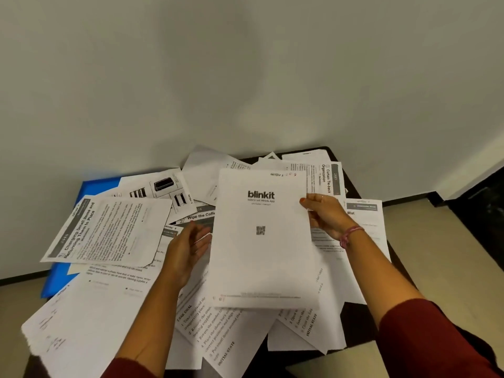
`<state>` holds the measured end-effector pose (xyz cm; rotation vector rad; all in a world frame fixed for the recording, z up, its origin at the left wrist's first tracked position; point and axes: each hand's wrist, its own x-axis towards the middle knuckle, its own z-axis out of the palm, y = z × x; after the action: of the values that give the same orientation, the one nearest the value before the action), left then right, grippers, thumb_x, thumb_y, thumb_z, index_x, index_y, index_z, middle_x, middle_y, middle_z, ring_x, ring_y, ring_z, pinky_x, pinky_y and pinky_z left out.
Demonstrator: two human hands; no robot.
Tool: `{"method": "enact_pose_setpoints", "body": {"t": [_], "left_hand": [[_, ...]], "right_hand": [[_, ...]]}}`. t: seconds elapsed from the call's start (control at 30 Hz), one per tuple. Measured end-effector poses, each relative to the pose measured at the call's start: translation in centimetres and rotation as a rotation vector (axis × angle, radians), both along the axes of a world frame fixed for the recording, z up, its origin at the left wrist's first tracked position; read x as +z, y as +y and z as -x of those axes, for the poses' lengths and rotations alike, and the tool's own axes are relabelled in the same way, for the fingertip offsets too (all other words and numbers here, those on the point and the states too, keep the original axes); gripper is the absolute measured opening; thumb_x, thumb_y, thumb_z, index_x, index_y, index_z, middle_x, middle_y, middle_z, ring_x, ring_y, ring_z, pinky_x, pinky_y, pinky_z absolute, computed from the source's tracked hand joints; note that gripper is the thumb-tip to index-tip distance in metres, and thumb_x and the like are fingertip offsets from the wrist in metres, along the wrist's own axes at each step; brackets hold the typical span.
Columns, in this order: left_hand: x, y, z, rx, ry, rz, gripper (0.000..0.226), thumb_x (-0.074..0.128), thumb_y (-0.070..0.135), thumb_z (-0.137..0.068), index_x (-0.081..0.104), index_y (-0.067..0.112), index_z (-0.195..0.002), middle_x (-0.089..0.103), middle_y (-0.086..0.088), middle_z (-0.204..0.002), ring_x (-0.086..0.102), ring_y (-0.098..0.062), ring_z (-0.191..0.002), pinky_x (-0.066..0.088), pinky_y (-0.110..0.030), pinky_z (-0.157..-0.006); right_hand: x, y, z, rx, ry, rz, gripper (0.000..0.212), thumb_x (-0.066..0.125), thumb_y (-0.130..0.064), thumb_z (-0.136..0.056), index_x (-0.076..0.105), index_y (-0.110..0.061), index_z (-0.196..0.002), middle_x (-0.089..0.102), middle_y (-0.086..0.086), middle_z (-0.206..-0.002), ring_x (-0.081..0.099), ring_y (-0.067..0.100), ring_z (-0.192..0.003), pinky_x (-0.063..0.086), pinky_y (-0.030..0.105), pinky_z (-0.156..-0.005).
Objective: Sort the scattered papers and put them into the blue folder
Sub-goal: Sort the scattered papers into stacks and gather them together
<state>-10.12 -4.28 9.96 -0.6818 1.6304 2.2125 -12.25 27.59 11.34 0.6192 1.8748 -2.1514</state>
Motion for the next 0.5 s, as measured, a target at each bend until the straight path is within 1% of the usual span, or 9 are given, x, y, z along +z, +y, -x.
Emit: {"method": "enact_pose_setpoints", "body": {"t": [0.03,0.07,0.1,0.2,0.23,0.27,0.33,0.43,0.5], "left_hand": [[0.0,0.2,-0.3,-0.016,-0.006,-0.006,0.034,0.044,0.034,-0.100,0.060,0.008,-0.114,0.068,-0.008,-0.111,0.064,-0.020,-0.104,0.048,-0.034,-0.092],[-0.1,0.4,-0.6,-0.017,-0.018,-0.014,0.035,0.044,0.035,-0.100,0.060,0.008,-0.115,0.068,-0.007,-0.109,0.064,-0.020,-0.101,0.049,-0.033,-0.090],[-0.2,0.6,-0.9,-0.009,-0.029,-0.015,0.034,0.045,0.036,-0.099,0.060,0.008,-0.113,0.069,-0.007,-0.105,0.065,-0.020,-0.097,0.050,-0.033,-0.087],[-0.8,0.8,-2.0,-0.007,-0.074,-0.001,0.032,0.052,0.037,-0.096,0.064,0.009,-0.107,0.070,-0.008,-0.098,0.065,-0.021,-0.089,0.052,-0.032,-0.081],[-1.1,0.8,-2.5,-0.002,-0.095,0.016,0.029,0.056,0.035,-0.094,0.065,0.010,-0.105,0.071,-0.008,-0.096,0.066,-0.021,-0.087,0.052,-0.032,-0.077],[-1.4,0.9,-3.1,0.013,-0.118,0.030,0.024,0.059,0.032,-0.093,0.066,0.011,-0.103,0.071,-0.007,-0.093,0.066,-0.020,-0.085,0.053,-0.031,-0.074],[-2.2,0.9,-4.1,0.047,-0.140,0.060,0.017,0.063,0.022,-0.091,0.066,0.011,-0.103,0.071,-0.007,-0.093,0.066,-0.020,-0.083,0.054,-0.030,-0.070],[-3.4,0.4,-5.2,0.029,-0.116,0.130,0.021,0.065,0.009,-0.089,0.065,0.007,-0.109,0.071,-0.010,-0.103,0.068,-0.024,-0.091,0.057,-0.032,-0.076],[-4.2,0.1,-5.9,0.001,-0.105,0.246,0.015,0.065,0.005,-0.087,0.067,0.008,-0.102,0.071,-0.010,-0.100,0.068,-0.028,-0.092,0.056,-0.038,-0.082]], "right_hand": [[-0.4,-0.3,-0.5,0.024,-0.016,-0.002,0.010,0.057,-0.006,-0.092,0.065,-0.008,-0.097,0.066,0.013,-0.091,0.060,0.018,-0.070,0.051,0.028,-0.061],[-0.9,-0.5,-1.1,0.053,-0.040,-0.022,0.010,0.058,-0.006,-0.091,0.066,-0.009,-0.097,0.067,0.012,-0.090,0.061,0.018,-0.072,0.052,0.030,-0.066],[-1.3,-0.9,-1.7,0.085,-0.069,-0.041,0.010,0.059,-0.008,-0.091,0.067,-0.009,-0.097,0.067,0.010,-0.086,0.060,0.016,-0.069,0.054,0.029,-0.065],[-3.1,-1.8,-3.4,0.165,-0.134,-0.107,0.014,0.061,-0.010,-0.090,0.067,-0.003,-0.101,0.063,0.011,-0.082,0.055,0.013,-0.059,0.050,0.024,-0.053],[-3.6,-2.1,-4.0,0.184,-0.145,-0.135,0.012,0.061,-0.010,-0.090,0.067,-0.002,-0.097,0.060,0.011,-0.076,0.053,0.012,-0.055,0.047,0.022,-0.048],[-3.9,-2.3,-4.6,0.215,-0.152,-0.173,0.008,0.061,-0.010,-0.090,0.065,-0.004,-0.088,0.056,0.009,-0.067,0.049,0.011,-0.049,0.043,0.020,-0.044],[-4.9,-2.8,-5.6,0.277,-0.161,-0.232,0.017,0.059,-0.009,-0.090,0.058,-0.009,-0.074,0.047,0.005,-0.056,0.043,0.012,-0.040,0.037,0.019,-0.039],[-6.0,-3.4,-6.4,0.346,-0.170,-0.290,0.020,0.059,-0.009,-0.090,0.052,-0.010,-0.071,0.045,0.004,-0.053,0.042,0.014,-0.040,0.036,0.019,-0.042],[-6.6,-3.7,-6.5,0.373,-0.169,-0.301,0.020,0.058,-0.008,-0.090,0.050,-0.010,-0.072,0.043,0.004,-0.052,0.041,0.015,-0.039,0.034,0.019,-0.041]]}}
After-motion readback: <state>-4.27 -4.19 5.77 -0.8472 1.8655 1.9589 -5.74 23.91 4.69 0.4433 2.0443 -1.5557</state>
